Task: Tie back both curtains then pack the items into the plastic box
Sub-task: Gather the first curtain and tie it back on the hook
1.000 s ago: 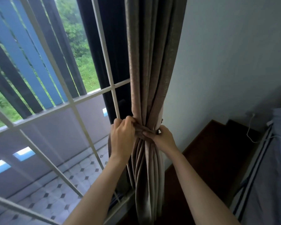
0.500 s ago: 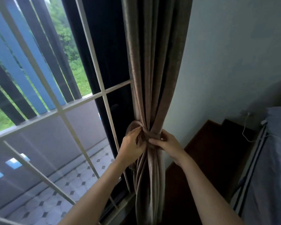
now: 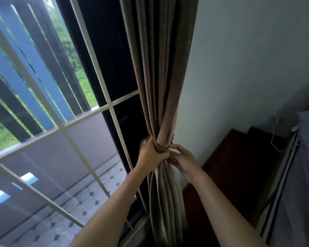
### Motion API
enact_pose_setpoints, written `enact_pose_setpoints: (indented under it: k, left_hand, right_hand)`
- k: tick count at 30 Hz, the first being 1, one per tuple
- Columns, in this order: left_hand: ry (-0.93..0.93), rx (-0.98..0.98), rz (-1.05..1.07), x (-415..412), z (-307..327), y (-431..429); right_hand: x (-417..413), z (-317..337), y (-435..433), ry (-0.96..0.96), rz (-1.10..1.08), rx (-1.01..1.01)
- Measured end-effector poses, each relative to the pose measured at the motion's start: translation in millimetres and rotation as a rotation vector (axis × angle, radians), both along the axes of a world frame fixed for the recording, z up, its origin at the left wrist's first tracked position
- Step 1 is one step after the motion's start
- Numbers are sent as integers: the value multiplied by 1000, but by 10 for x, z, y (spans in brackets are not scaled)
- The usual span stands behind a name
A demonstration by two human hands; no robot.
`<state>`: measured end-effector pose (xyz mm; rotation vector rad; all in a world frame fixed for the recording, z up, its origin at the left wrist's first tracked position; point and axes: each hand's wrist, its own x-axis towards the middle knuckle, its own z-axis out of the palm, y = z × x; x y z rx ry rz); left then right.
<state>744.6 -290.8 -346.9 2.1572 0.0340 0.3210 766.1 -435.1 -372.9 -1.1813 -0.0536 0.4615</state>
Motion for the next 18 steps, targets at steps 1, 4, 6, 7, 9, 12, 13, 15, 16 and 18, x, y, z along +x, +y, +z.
enact_pose_setpoints:
  k: [1,4,6,7,9,12,13,15,16,18]
  left_hand:
    - [-3,-37,34,12,5,14]
    - [6,-99,80,22,25,103]
    - [34,-111,67,25,39,179]
    - [59,-109,50,21,50,208]
    - [132,-97,-2,11,67,246]
    - [225,-93,-61,11,45,252]
    - [241,-87,-73,12,31,239]
    - [269,-79,-92,9,26,207]
    - [286,-79,-105,11,38,194]
    - [328,-95,-131,27,73,189]
  right_hand:
    - [-22,-15,29,86,-9,94]
    - [-41,-36,28,262,-8,309]
    - [16,21,-14,210,5,202]
    - [60,63,-33,157,9,92]
    - [186,132,-59,32,1,-154]
    - [374,208,-64,-98,-51,-332]
    - [425,218,-51,-104,-23,-315]
    - [482,233,-20,-86,87,-291]
    - [502,231,-3,-59,136,-304]
    - [569,205,33,-3,173,-354]
